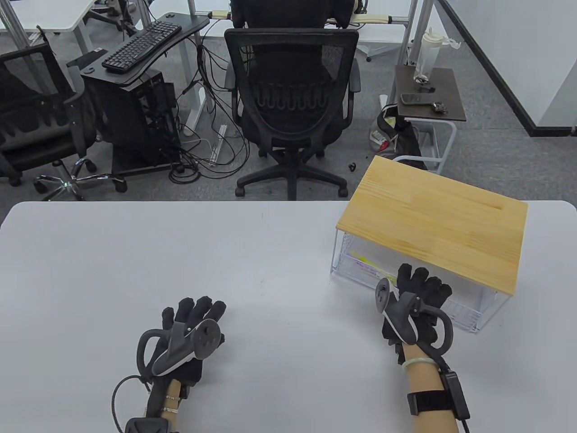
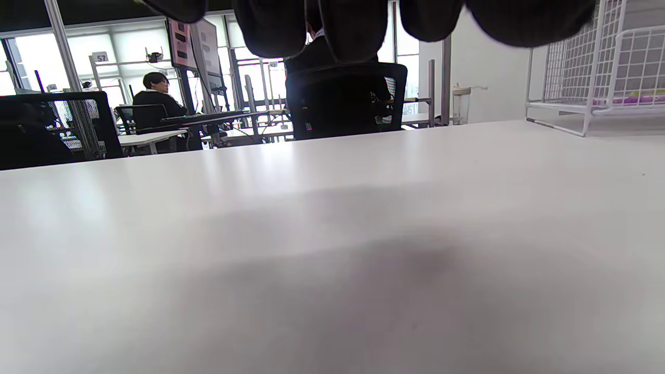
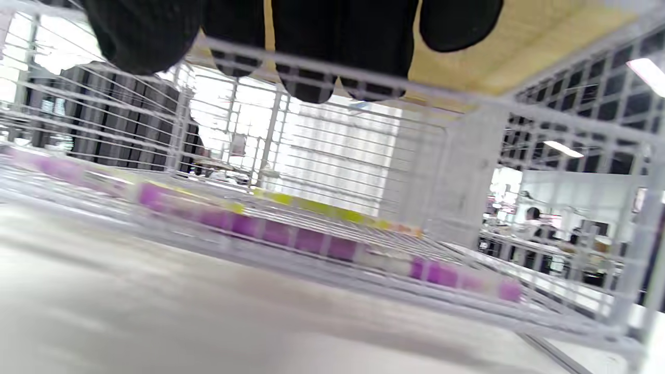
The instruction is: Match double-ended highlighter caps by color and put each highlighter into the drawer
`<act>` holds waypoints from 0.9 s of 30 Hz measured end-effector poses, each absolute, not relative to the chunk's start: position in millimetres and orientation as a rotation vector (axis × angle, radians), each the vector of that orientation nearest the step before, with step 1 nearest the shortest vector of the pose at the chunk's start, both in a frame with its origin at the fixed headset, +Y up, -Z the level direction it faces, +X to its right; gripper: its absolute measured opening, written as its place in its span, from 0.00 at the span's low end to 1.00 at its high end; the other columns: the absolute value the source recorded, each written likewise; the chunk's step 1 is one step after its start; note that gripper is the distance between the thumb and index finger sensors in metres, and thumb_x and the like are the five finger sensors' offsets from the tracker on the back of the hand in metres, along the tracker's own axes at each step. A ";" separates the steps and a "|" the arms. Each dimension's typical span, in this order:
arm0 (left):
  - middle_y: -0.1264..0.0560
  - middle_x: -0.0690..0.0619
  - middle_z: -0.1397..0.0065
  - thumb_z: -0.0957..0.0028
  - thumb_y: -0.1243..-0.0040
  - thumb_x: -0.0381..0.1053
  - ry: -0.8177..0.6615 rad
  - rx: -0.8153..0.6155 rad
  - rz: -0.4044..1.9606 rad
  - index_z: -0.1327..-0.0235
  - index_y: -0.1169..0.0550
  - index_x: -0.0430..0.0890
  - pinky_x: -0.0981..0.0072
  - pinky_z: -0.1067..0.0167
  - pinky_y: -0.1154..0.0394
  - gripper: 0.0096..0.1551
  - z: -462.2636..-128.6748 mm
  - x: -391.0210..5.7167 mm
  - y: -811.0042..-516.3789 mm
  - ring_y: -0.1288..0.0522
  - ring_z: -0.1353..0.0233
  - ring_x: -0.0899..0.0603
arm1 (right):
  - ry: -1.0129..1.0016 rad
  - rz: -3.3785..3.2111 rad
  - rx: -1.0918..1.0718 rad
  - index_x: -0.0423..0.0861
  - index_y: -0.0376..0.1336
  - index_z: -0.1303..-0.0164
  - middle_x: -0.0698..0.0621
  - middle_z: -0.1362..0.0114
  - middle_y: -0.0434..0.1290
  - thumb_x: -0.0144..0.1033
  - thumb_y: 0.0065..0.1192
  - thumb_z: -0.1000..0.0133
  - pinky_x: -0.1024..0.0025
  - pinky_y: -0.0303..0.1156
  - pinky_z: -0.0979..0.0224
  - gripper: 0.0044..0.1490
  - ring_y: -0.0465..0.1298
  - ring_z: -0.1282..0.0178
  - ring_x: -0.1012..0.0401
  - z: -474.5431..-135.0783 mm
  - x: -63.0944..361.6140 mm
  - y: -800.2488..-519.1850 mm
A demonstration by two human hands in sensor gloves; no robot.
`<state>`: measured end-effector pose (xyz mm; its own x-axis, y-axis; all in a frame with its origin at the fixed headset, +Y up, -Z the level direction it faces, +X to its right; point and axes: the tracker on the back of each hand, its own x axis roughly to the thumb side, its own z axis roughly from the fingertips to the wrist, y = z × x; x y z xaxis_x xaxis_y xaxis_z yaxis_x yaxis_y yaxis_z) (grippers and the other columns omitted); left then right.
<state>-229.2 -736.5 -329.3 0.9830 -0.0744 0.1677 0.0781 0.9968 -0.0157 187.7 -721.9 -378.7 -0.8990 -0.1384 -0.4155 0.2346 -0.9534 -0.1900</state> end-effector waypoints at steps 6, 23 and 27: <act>0.39 0.53 0.11 0.52 0.49 0.65 -0.145 0.030 -0.049 0.20 0.38 0.63 0.29 0.26 0.43 0.41 -320.4 -241.0 -721.5 0.37 0.16 0.33 | 0.389 -2.927 0.436 0.58 0.59 0.21 0.49 0.15 0.68 0.54 0.55 0.40 0.35 0.58 0.19 0.34 0.71 0.21 0.41 -369.9 139.4 -712.9; 0.43 0.47 0.10 0.53 0.51 0.68 -0.136 0.146 -0.043 0.18 0.41 0.60 0.25 0.27 0.45 0.45 -301.5 -239.3 -703.0 0.40 0.16 0.29 | 0.332 -3.437 -0.239 0.57 0.54 0.15 0.42 0.09 0.58 0.61 0.53 0.41 0.30 0.50 0.19 0.43 0.60 0.15 0.35 -321.6 39.7 -701.7; 0.43 0.47 0.09 0.53 0.51 0.68 -0.126 0.133 -0.020 0.17 0.41 0.60 0.25 0.27 0.45 0.45 -302.0 -240.6 -704.0 0.41 0.16 0.28 | 0.343 -3.384 -0.283 0.57 0.54 0.15 0.43 0.08 0.57 0.61 0.52 0.41 0.30 0.50 0.19 0.43 0.59 0.14 0.36 -316.1 33.8 -704.3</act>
